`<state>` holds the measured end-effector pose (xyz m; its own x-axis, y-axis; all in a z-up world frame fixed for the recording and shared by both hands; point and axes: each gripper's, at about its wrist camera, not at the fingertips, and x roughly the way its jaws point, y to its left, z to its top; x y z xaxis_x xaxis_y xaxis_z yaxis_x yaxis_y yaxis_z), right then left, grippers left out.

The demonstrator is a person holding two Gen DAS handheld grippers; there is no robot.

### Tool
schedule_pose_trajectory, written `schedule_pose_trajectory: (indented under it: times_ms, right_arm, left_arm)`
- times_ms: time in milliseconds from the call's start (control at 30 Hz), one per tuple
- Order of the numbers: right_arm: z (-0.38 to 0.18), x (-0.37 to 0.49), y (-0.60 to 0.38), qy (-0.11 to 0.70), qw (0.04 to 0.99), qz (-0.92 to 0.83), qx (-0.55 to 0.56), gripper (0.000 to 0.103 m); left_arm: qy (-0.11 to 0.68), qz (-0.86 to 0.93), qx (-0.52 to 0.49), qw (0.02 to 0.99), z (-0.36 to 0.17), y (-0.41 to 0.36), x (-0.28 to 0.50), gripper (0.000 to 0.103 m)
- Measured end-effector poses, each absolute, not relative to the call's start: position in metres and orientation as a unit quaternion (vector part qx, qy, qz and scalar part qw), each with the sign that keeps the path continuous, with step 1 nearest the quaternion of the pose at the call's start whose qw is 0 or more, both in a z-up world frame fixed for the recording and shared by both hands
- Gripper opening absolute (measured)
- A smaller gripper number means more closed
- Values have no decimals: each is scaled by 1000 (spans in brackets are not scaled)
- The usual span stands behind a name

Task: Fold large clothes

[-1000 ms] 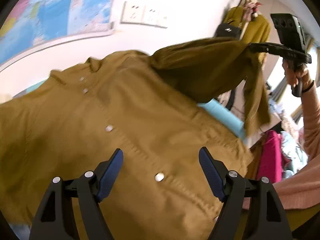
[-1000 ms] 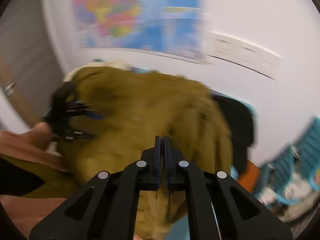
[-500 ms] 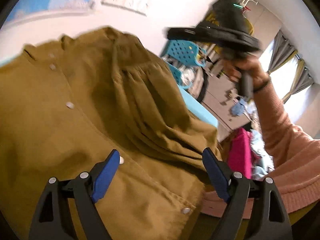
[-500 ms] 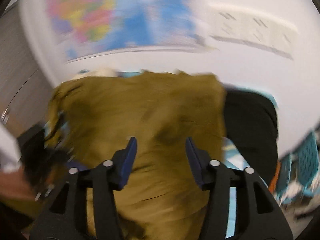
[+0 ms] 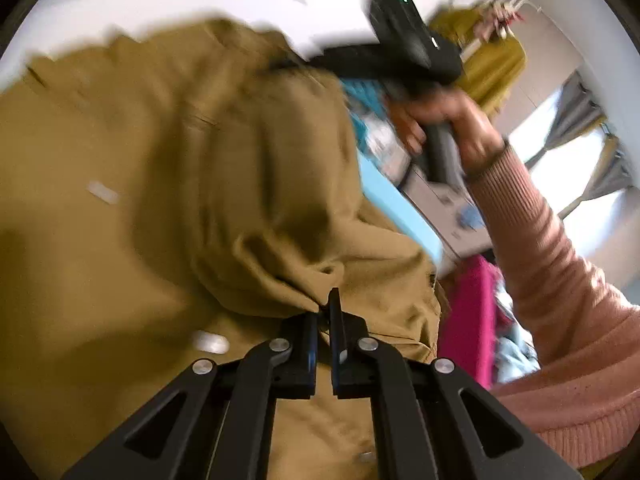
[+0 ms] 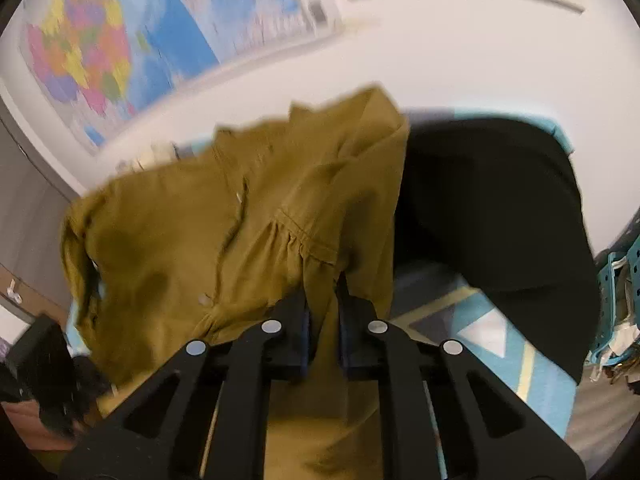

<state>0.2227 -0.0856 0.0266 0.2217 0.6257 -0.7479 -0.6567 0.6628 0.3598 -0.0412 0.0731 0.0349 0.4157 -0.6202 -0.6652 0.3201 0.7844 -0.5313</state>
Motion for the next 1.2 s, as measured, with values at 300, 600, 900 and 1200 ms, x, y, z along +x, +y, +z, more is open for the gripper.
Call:
schedule_pose_trajectory:
  times_ms: [300, 600, 900, 1200]
  right_arm:
    - [36, 249, -107, 447, 808, 381, 45, 10]
    - [1, 259, -121, 474, 798, 364, 80, 46]
    - [3, 250, -112, 469, 795, 379, 59, 48]
    - [9, 261, -103, 454, 811, 365, 49, 48]
  left_arm:
    - [464, -61, -87, 880, 92, 184, -27, 33]
    - [519, -130, -89, 840, 49, 165, -60, 84]
    - [533, -102, -19, 839, 32, 165, -45, 8]
    - [499, -9, 36, 866, 89, 228, -20, 21]
